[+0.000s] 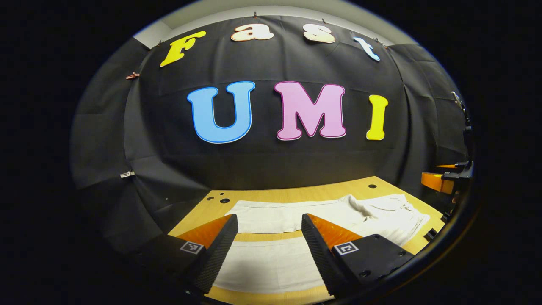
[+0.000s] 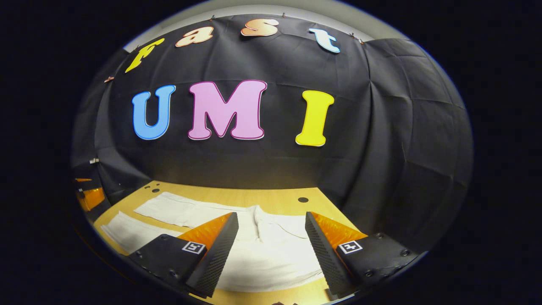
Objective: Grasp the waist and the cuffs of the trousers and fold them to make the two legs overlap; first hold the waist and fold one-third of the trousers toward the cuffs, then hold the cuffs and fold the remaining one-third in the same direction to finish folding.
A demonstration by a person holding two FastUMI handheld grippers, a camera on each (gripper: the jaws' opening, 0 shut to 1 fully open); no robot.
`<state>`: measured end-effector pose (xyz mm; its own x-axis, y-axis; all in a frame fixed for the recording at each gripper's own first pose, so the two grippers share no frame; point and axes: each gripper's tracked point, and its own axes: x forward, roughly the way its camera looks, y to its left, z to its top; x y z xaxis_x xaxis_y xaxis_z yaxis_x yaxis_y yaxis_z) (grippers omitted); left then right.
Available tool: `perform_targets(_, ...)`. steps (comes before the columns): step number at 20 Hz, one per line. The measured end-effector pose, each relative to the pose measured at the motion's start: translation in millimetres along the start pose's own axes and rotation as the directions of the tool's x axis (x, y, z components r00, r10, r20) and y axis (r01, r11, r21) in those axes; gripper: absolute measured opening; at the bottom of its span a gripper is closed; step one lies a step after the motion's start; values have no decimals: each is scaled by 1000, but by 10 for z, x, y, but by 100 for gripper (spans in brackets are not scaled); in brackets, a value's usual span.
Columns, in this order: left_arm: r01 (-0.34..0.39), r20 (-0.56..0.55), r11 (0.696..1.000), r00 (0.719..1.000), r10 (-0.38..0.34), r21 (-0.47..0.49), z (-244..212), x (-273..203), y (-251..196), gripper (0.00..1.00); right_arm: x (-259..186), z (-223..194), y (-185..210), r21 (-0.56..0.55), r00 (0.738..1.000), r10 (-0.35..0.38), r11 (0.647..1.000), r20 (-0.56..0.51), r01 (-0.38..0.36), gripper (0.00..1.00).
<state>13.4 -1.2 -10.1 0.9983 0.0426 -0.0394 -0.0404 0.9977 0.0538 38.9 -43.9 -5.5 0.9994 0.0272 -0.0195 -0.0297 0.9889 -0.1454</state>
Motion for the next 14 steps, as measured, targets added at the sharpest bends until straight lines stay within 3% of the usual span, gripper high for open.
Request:
perform_targets(4, -19, -37, 999, 999, 20, 28, -93, 5, 41, 94, 182, -25, -443, -197, 1000, 6, 980, 11, -4, 98)
perform_targets(8, -29, -65, 997, 997, 33, 71, -177, 13, 40, 94, 326, -194, -901, -371, 998, 43, 927, -36, -53, 98)
perform_targets(11, -30, -84, 994, 996, 39, 106, -285, -2, -11, 98, 453, -439, -1223, -483, 992, 67, 869, -103, -109, 98)
perform_targets(14, -15, -118, 994, 993, 28, 108, -401, 17, -132, 98, 601, -853, -1493, -608, 970, 99, 764, -220, -216, 99)
